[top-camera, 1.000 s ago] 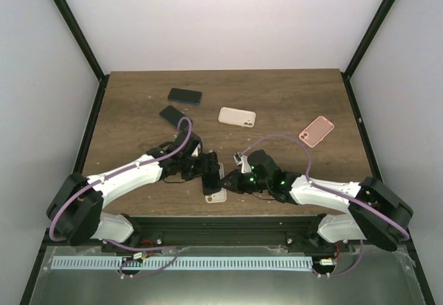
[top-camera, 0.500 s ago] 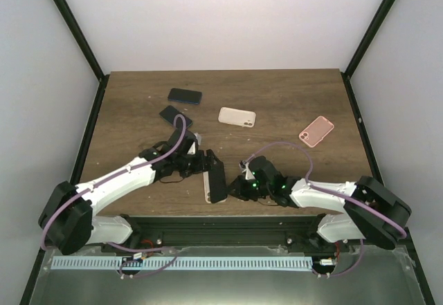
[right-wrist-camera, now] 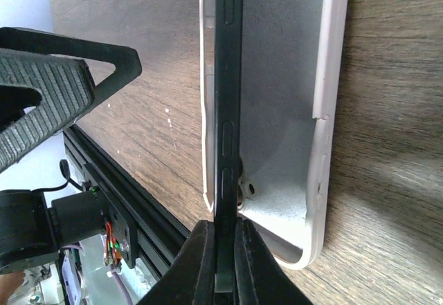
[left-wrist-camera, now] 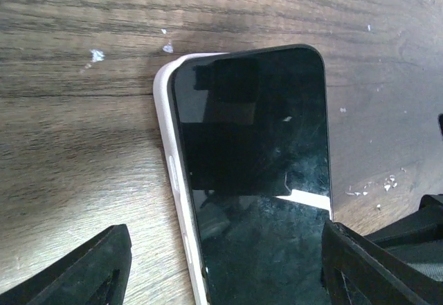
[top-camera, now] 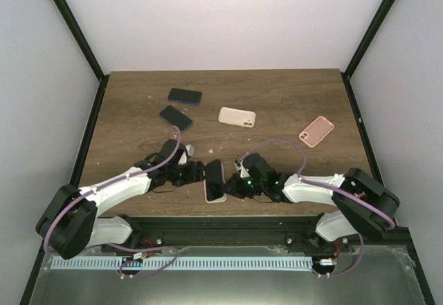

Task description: Put the phone into the phone case

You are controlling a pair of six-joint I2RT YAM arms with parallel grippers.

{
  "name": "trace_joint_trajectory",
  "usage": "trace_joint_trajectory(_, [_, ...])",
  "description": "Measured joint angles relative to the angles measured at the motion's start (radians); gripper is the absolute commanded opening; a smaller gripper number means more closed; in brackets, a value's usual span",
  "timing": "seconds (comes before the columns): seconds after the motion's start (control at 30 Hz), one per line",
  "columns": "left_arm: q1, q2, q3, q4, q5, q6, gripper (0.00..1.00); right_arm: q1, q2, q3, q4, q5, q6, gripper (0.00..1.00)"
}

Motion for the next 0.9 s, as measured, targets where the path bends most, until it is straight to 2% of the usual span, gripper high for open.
trace_joint_trajectory(0.27, [0.003, 0.058, -0.029, 0.098, 0.061, 0.022, 0.68, 0.001, 0.048, 0.013, 0.015, -0.023, -0.005, 0.02])
trace_joint_trajectory(0.67, [0.003, 0.121, -0.035, 0.150, 0.084, 0.045, 0.61, -0.001, 0.085, 0.026, 0.026, -0.042, -0.027, 0.03])
trace_joint_trajectory(0.8, [0.003, 0.122, -0.040, 0.155, 0.084, 0.051, 0.60, -0.001, 0.087, 0.029, 0.021, -0.041, -0.039, 0.11])
trace_joint_trajectory(0.9, [0.003, 0.122, -0.042, 0.156, 0.083, 0.053, 0.58, -0.001, 0.093, 0.046, -0.011, -0.035, -0.055, 0.21])
